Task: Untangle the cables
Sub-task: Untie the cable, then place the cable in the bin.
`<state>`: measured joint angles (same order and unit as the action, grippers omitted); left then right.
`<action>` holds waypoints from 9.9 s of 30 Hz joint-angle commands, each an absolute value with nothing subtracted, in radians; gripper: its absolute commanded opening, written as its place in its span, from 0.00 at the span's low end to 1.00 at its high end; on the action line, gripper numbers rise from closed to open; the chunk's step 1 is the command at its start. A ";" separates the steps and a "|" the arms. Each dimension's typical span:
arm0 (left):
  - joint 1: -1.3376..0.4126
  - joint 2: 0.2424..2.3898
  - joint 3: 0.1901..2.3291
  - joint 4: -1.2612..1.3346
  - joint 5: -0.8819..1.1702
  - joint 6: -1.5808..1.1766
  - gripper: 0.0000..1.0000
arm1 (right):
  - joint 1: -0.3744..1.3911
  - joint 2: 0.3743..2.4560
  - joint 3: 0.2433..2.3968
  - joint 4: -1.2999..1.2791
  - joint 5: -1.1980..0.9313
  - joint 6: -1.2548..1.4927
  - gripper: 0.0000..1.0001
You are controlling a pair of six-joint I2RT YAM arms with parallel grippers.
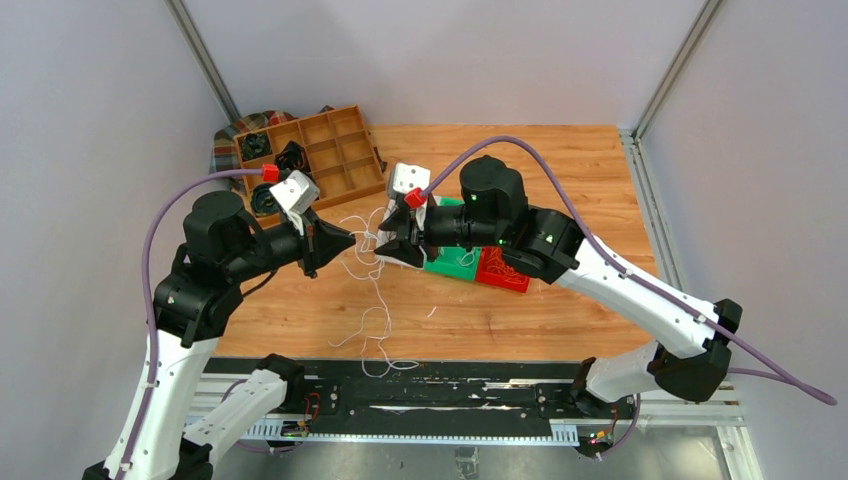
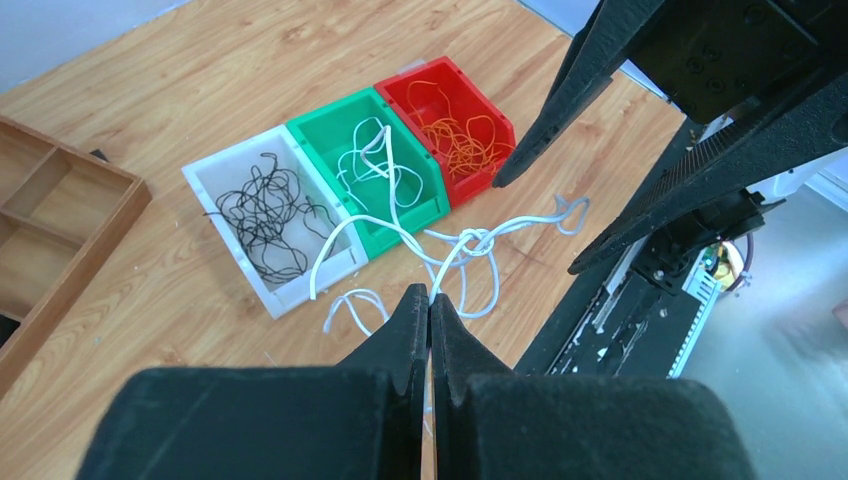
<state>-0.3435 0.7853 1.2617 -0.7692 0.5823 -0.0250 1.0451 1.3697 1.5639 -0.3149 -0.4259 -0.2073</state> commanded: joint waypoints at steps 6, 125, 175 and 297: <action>-0.347 0.780 1.280 -0.776 0.585 -0.016 0.01 | 1.046 1.393 1.604 -0.298 -0.451 -0.215 0.34; 0.063 0.862 1.292 -0.710 0.655 0.386 0.00 | 0.360 1.196 1.135 0.241 -0.565 0.242 0.01; 0.060 0.863 1.362 -0.710 0.827 0.200 0.00 | 0.714 1.363 1.147 0.269 -0.451 -0.017 0.58; 0.054 0.751 1.249 -0.817 0.655 0.299 0.98 | 0.513 1.522 1.206 0.197 -0.216 0.006 0.01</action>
<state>0.0555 0.7628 1.2610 -0.8181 0.6441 0.2852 0.5270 1.5314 1.2743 0.1356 -0.2546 -0.0113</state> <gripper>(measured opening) 0.980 0.006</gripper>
